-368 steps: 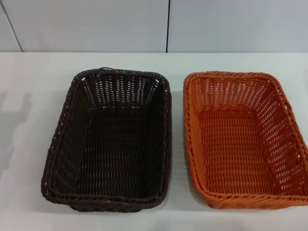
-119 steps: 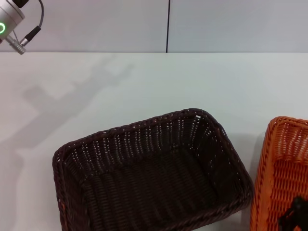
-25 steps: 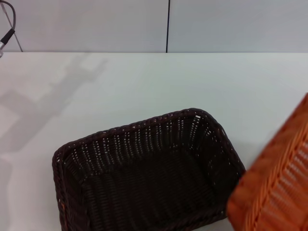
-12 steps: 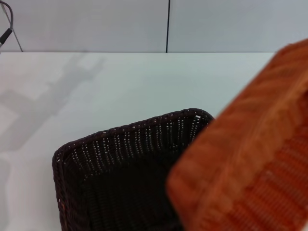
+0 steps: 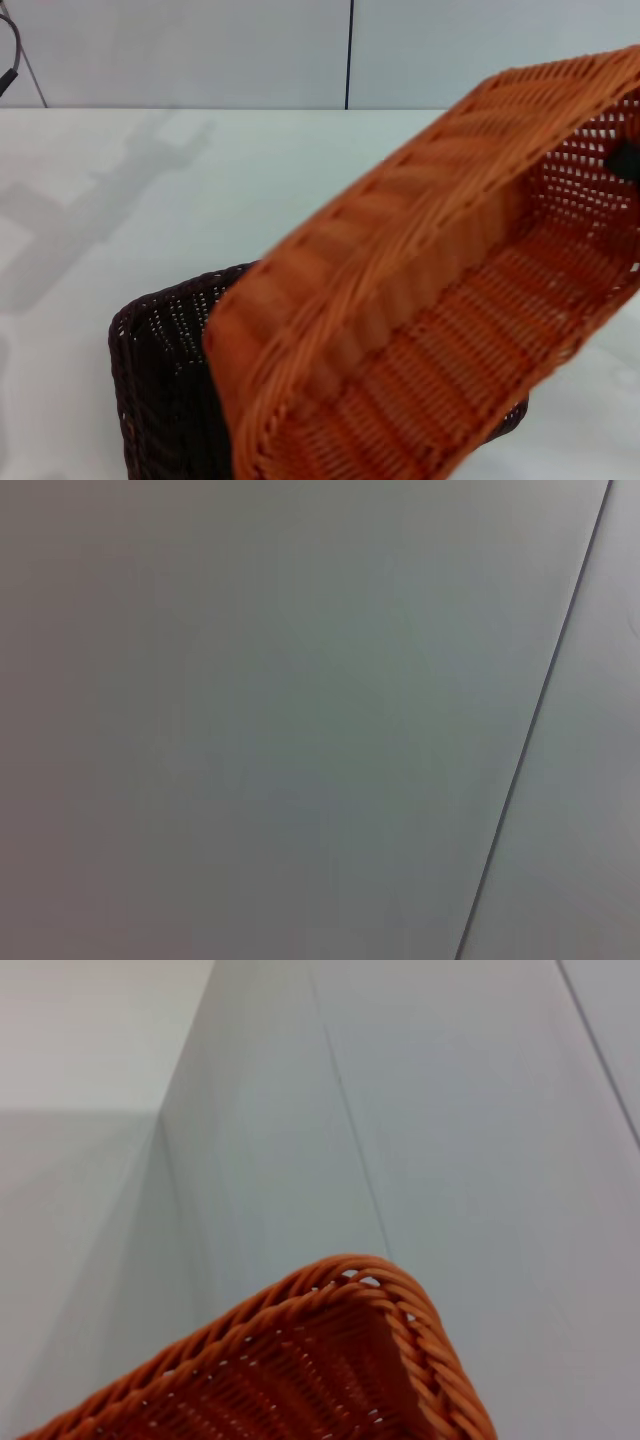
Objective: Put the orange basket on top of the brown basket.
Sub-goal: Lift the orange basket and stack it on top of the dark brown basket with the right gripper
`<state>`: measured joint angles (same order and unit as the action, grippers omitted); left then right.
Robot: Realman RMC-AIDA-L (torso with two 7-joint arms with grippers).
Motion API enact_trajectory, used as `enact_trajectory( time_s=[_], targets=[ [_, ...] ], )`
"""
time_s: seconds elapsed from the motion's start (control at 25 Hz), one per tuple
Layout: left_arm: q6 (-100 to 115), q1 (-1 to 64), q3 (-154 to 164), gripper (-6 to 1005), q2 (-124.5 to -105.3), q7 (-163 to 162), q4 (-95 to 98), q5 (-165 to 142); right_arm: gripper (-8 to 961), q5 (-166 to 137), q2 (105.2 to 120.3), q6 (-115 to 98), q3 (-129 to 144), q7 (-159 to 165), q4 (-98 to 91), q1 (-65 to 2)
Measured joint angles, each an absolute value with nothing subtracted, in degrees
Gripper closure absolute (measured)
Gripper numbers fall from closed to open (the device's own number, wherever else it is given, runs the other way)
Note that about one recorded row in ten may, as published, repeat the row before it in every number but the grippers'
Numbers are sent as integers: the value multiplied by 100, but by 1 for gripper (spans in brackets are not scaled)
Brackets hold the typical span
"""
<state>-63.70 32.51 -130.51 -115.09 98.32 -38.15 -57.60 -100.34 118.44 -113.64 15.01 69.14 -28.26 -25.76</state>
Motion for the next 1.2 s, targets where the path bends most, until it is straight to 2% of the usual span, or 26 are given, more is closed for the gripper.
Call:
enact_trajectory(
  time_s=[0.56, 0.88, 1.2],
  targets=[
    [-6289, 3497, -13043, 199, -11385, 9817, -3687, -6221, 806, -10001, 11915, -10827, 1545, 4427, 182, -2366],
    [-6228, 3662, -13044, 199, -11300, 9817, -3561, -6411, 806, -10001, 11935, -10662, 1529, 3929, 828, -2066],
    [-6189, 3723, -13043, 198, -11292, 9815, -3549, -6580, 806, -10010, 11944, -10347, 1550, 3789, 1119, -1835]
  ],
)
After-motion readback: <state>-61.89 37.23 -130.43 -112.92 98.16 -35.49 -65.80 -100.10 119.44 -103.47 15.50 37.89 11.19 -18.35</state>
